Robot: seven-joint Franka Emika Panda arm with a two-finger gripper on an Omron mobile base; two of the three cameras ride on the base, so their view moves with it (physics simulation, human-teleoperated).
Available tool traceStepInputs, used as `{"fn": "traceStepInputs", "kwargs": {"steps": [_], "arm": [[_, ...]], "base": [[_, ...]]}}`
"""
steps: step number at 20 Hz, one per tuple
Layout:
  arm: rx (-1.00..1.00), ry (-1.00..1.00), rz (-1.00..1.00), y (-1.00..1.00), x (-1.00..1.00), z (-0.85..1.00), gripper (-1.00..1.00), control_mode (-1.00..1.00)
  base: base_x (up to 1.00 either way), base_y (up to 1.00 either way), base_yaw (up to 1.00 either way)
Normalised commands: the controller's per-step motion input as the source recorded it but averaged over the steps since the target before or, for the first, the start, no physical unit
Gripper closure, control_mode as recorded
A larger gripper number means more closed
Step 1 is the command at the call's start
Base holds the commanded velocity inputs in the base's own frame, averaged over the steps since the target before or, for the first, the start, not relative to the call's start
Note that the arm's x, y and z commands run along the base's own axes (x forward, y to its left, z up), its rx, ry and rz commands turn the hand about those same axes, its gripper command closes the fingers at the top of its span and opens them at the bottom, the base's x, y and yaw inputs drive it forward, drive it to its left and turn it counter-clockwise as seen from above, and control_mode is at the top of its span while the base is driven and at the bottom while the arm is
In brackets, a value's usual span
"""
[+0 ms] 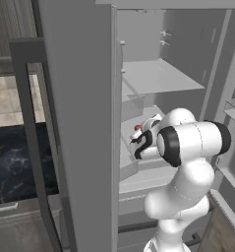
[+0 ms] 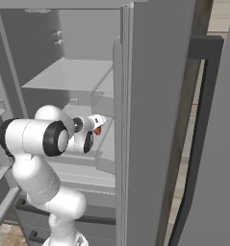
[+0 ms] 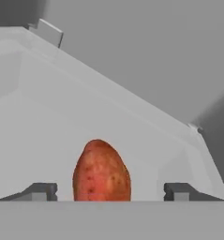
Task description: Place the beer on the top shelf of the fridge to keep it out of children's reach, and place the sweet potato and pear on lower shelves for easy access.
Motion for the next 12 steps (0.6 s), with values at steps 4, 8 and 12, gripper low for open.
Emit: {"fn": "traceStepInputs", "kwargs": {"steps": [4, 8, 12], "arm": [[0.00, 0.00, 0.00, 0.00, 0.00, 0.36, -1.00, -1.00], [0.00, 0.03, 0.00, 0.00, -0.11, 0.75, -1.00, -1.00], [0.00, 0.09, 0.00, -0.01, -0.48, 0.84, -1.00, -1.00]], "base": [[0.00, 0.00, 0.00], [0.00, 0.00, 0.00], [0.00, 0.00, 0.00]]}}
